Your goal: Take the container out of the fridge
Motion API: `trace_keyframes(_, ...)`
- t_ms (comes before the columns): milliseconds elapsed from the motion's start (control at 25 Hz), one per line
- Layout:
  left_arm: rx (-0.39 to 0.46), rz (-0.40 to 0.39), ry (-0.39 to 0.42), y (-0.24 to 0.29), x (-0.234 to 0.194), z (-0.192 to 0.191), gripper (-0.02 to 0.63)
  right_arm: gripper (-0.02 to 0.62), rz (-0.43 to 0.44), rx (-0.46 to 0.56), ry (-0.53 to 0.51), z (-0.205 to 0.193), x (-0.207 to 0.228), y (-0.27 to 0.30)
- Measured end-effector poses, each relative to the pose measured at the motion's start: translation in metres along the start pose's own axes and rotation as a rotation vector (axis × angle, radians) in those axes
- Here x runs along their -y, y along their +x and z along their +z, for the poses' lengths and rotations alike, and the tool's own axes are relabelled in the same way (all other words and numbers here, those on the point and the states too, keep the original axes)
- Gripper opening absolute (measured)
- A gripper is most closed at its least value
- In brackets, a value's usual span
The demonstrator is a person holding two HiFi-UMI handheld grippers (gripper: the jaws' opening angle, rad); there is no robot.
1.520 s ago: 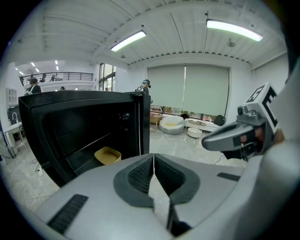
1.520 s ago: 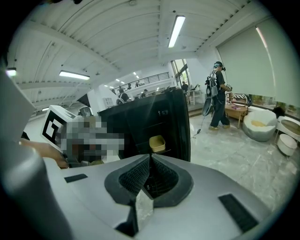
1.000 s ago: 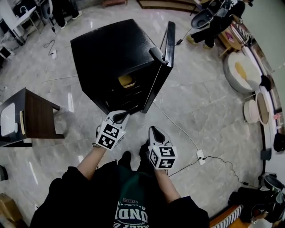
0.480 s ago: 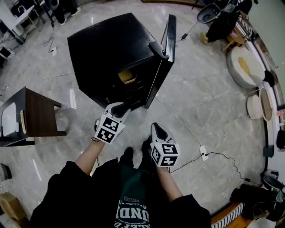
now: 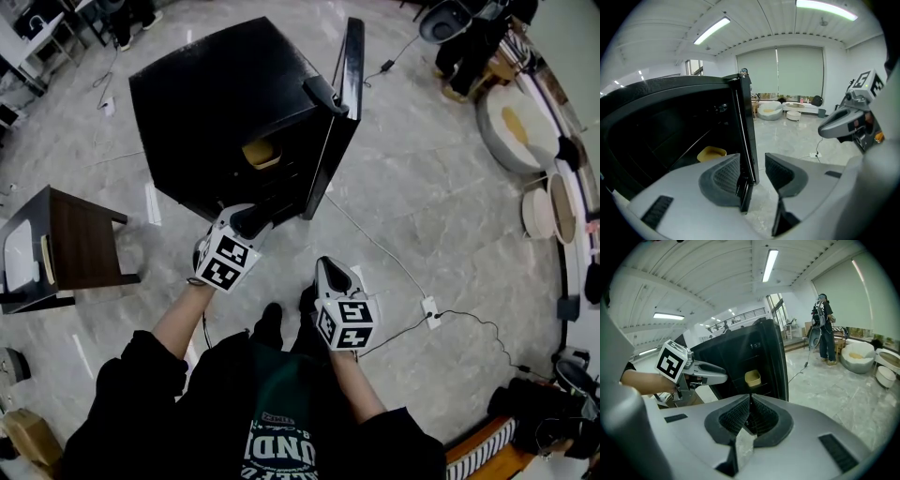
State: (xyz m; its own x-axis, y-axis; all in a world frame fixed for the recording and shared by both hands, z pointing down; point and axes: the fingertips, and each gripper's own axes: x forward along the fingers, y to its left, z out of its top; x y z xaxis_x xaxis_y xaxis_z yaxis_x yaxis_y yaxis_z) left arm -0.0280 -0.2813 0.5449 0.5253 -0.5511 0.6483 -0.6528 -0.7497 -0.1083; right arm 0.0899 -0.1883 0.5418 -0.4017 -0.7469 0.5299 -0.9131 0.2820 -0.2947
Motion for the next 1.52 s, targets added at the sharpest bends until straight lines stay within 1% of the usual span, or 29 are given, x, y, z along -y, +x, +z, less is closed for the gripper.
trace_keyframes(160,-0.025,0.008,0.070,0.005,-0.001,0.002,0.167,0.035,-0.001,-0.013,0.002,-0.005,0.002,-0.001)
trace_keyframes(280,-0.039,0.003,0.094,0.014,-0.002,0.001,0.167,0.035,-0.005,-0.022,0.010,-0.008,0.006,-0.001)
trace_keyframes(720,-0.085,0.020,0.129,0.046,-0.023,-0.003,0.167,0.035,-0.007,-0.056,0.023,-0.015,0.020,0.007)
trace_keyframes(1240,-0.161,0.052,0.178,0.089,-0.049,-0.020,0.167,0.037,0.030,-0.085,0.000,0.001,0.034,0.040)
trace_keyframes(1520,-0.187,0.064,0.206,0.112,-0.062,-0.018,0.167,0.035,0.046,-0.103,-0.008,0.005,0.042,0.048)
